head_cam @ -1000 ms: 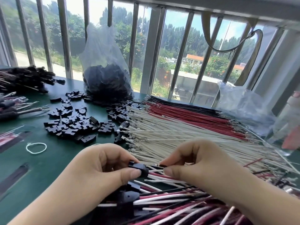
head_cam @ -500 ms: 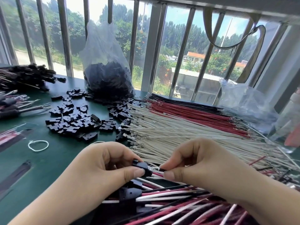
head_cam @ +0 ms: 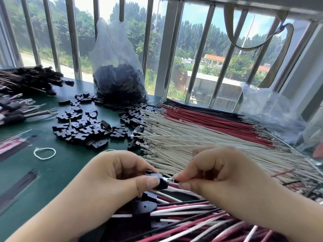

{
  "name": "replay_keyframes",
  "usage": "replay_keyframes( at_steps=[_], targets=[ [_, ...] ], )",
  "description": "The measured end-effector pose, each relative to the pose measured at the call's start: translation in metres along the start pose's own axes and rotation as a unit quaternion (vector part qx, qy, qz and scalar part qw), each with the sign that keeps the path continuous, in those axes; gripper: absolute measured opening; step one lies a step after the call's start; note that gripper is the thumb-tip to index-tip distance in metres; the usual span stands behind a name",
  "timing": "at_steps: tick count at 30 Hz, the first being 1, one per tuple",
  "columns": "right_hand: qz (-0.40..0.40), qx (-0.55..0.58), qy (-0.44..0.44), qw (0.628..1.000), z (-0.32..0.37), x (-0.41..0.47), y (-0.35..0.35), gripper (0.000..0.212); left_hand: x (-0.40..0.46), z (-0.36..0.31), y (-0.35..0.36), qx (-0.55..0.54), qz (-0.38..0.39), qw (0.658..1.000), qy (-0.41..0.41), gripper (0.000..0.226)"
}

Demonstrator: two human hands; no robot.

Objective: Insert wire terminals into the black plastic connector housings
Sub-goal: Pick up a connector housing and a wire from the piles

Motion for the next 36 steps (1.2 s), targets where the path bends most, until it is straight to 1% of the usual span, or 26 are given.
replay_keyframes(
  at_steps=[2, 4, 6, 8, 10, 13, 17, 20, 23, 25, 27, 29, 31, 34, 36],
  targets=[
    [-0.008, -0.012, -0.002, 1.000, 0.002, 0.001, 0.000, 0.024, 0.001, 0.002, 0.000, -0.006, -0.010, 1.000, -0.012, 0.028],
    [0.010, 0.011, 0.023, 1.000, 0.003, 0.002, 0.000, 0.023, 0.001, 0.005, 0.002, 0.002, -0.002, 1.000, -0.024, 0.019],
    [0.022, 0.058, 0.057, 0.996, 0.001, 0.004, 0.002, 0.020, 0.002, 0.005, 0.004, 0.011, 0.010, 1.000, -0.024, 0.020],
    [0.012, 0.072, 0.071, 0.995, 0.000, 0.005, 0.003, 0.019, 0.003, 0.002, 0.004, -0.002, -0.011, 1.000, -0.012, 0.022],
    [0.004, 0.067, 0.065, 0.996, 0.001, 0.004, 0.004, 0.020, 0.002, -0.003, 0.003, -0.053, -0.047, 0.998, -0.003, 0.029],
    [-0.006, 0.062, 0.044, 0.997, 0.002, 0.002, 0.004, 0.022, 0.001, -0.006, 0.004, -0.081, -0.047, 0.996, -0.006, 0.031],
    [0.002, 0.069, 0.013, 0.998, 0.001, 0.004, 0.004, 0.023, 0.001, -0.006, 0.006, -0.075, -0.023, 0.997, -0.014, 0.028],
    [0.022, 0.081, 0.018, 0.996, 0.001, 0.006, 0.007, 0.022, 0.002, -0.004, 0.007, -0.055, -0.017, 0.998, -0.008, 0.025],
    [0.050, 0.083, 0.023, 0.995, 0.000, 0.009, 0.009, 0.019, 0.002, -0.001, 0.007, -0.053, -0.022, 0.998, -0.004, 0.017],
    [0.068, 0.097, 0.030, 0.993, -0.003, 0.011, 0.009, 0.016, 0.001, -0.002, 0.006, -0.050, -0.022, 0.998, -0.007, 0.017],
    [0.071, 0.087, 0.036, 0.993, -0.007, 0.011, 0.007, 0.016, 0.000, -0.003, 0.006, -0.051, -0.032, 0.998, -0.008, 0.024],
    [0.059, 0.073, 0.041, 0.995, -0.011, 0.009, 0.005, 0.013, 0.000, -0.003, 0.005, -0.046, -0.051, 0.998, -0.006, 0.030],
    [0.029, 0.048, 0.032, 0.998, -0.012, 0.007, 0.007, 0.011, 0.001, -0.003, 0.004, -0.043, -0.054, 0.998, -0.007, 0.033],
    [-0.036, -0.009, 0.001, 0.999, -0.011, 0.005, 0.013, 0.012, 0.002, -0.002, 0.005, -0.052, -0.048, 0.997, -0.013, 0.028],
    [-0.062, -0.017, -0.015, 0.998, -0.011, 0.006, 0.017, 0.016, 0.001, -0.002, 0.005, -0.059, -0.045, 0.997, -0.013, 0.025]
  ],
)
Point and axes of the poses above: each hand's wrist, its own x-axis towards the middle knuckle, its own y-axis out of the palm, z = x × y, the point moved 2 cm from there along x, towards the middle knuckle, and after that the axes turned 13 degrees about -x, right-handed, at the moved point
